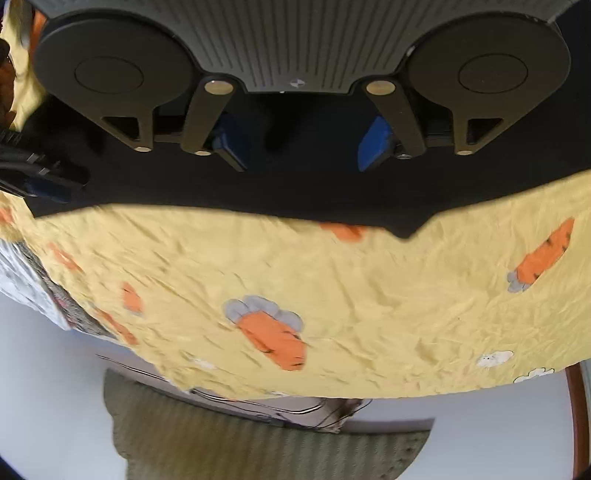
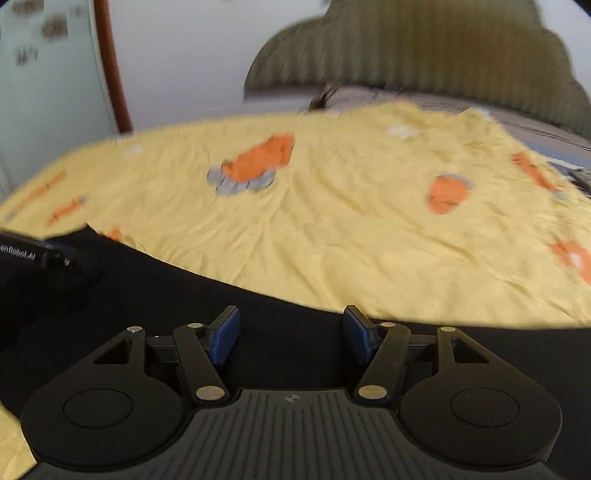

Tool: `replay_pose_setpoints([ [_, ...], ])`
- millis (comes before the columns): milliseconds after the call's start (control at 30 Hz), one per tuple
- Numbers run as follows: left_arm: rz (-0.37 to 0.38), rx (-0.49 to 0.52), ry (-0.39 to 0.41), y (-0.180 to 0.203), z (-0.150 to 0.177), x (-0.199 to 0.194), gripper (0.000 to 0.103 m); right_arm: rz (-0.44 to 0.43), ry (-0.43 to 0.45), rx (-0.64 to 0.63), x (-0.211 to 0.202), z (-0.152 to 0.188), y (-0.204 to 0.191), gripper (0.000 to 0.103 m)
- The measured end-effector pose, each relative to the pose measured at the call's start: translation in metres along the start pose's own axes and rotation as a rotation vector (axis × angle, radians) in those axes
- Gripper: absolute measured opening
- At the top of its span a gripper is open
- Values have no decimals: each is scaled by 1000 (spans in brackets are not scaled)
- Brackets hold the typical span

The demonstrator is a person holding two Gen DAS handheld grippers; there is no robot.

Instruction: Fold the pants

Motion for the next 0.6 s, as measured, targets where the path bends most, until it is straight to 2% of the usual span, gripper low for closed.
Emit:
replay_pose_setpoints([
  [167,24,59,-30,29,35,-14,75,115,180,438,-94,45,98,70],
  [233,52,55,-36,39,42,-17,75,87,170,619,-111,71,129,71],
  [300,85,47,-41,45,47,-23,75,25,135,737,-114,92,146,71],
  [400,94,44,-55,51,48,-22,75,-25,200,814,-117,103,157,70],
  [500,86,33,-61,52,48,-23,75,-40,316,867,-109,99,175,69],
  [533,92,25,-63,52,48,-24,75,-30,356,866,-107,95,181,69],
  [600,102,8,-65,51,47,-27,75,1,374,865,-101,87,192,69],
])
Point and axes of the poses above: each gripper's, at about its wrist camera, not at the fingertips, and x roughly the way its jaws point, y to its right, z to its underside, the point moved 9 cm from there along x, roughly the way its jaws point, and after that the axes turned 4 degrees about -z, right-handed, at the moved point
